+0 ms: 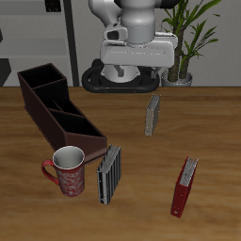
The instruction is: Place the yellow book into the right desk caddy's front compartment
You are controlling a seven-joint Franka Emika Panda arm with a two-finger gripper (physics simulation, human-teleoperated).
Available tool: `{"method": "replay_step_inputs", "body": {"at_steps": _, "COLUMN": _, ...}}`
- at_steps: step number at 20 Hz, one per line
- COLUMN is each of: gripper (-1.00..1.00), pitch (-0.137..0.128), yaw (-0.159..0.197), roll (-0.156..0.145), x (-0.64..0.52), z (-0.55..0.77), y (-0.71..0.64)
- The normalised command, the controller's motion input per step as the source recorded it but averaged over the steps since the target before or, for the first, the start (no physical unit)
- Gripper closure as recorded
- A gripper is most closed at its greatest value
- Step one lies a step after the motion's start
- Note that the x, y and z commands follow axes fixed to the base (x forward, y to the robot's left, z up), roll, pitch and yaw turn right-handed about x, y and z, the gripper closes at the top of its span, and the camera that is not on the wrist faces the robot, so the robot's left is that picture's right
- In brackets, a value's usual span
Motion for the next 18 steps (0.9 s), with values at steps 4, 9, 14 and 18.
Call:
{"method": "replay_step_inputs", "body": {"at_steps": 4, "gripper": -1.0, "pitch": -0.014, "yaw": 0.051, "roll": 0.064, "x": 0.02, "z": -0.07, "y": 0.42}}
{"method": "replay_step_inputs", "body": {"at_steps": 9, "gripper": -1.0, "pitch": 0.003, "yaw": -0.011, "roll": -0.02, "x": 0.02, "z": -0.15, "y": 0.09}}
{"method": "replay_step_inputs", "body": {"at_steps": 14, "gripper": -1.0, "pitch": -0.03, "yaw": -0.008, "roll": -0.011, "x": -0.3, "z": -0.25, "y": -0.01}}
{"method": "replay_step_inputs", "body": {"at_steps": 18, "gripper": -1.0, "pitch": -0.035, "yaw": -0.027, "roll": -0.006, "x": -0.38, "z": -0.09, "y": 0.06}}
